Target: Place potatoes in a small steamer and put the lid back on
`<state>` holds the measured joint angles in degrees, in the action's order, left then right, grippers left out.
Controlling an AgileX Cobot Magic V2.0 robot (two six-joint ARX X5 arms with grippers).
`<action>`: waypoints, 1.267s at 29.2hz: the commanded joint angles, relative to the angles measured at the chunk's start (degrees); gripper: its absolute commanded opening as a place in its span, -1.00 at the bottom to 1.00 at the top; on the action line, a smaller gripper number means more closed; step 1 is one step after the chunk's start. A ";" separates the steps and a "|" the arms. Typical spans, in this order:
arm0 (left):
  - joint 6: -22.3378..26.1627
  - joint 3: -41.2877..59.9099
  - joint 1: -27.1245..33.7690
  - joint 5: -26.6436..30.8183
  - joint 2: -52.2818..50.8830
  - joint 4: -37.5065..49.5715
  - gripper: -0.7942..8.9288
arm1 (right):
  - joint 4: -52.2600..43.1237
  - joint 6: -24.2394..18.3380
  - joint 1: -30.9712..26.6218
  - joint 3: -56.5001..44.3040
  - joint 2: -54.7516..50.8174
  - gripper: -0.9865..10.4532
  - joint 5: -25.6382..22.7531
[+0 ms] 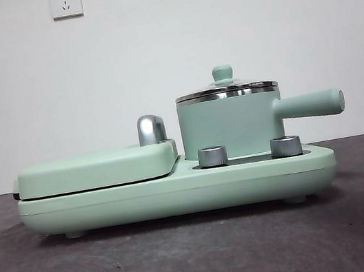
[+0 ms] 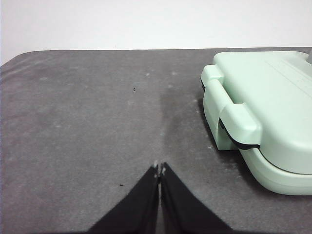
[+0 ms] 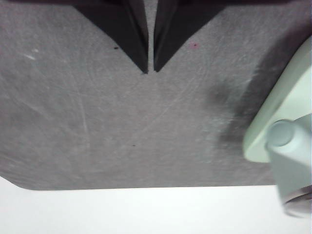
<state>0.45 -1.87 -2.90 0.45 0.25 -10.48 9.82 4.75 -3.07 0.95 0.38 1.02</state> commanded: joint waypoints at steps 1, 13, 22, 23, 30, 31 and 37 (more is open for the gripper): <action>0.42 1.09 0.00 -0.28 -0.09 -0.31 -0.82 | 0.48 1.86 -0.02 -0.31 -0.17 -0.80 -0.61; 0.42 1.09 0.00 -0.28 -0.09 -0.31 -0.82 | -1.01 1.22 0.37 -0.31 -0.17 -0.80 -0.48; 0.42 1.09 0.00 -0.28 -0.09 -0.31 -0.82 | -1.01 1.22 0.35 -0.31 -0.17 -0.80 -0.46; 0.42 1.09 0.00 -0.28 -0.09 -0.31 -0.82 | -1.01 1.22 0.35 -0.31 -0.17 -0.80 -0.48; 0.42 1.09 0.00 -0.28 -0.09 -0.31 -0.82 | -1.01 1.22 0.37 -0.28 -0.17 -0.80 -0.46; 0.42 1.09 0.00 -0.28 -0.09 -0.31 -0.82 | -1.01 1.22 0.35 -0.31 -0.17 -0.80 -0.46; 0.42 1.09 0.00 -0.28 -0.09 -0.31 -0.82 | -1.01 1.22 0.37 -0.28 -0.17 -0.80 -0.48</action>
<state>0.45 -1.87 -2.90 0.45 0.25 -10.48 9.58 5.41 -2.72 0.93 0.38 0.80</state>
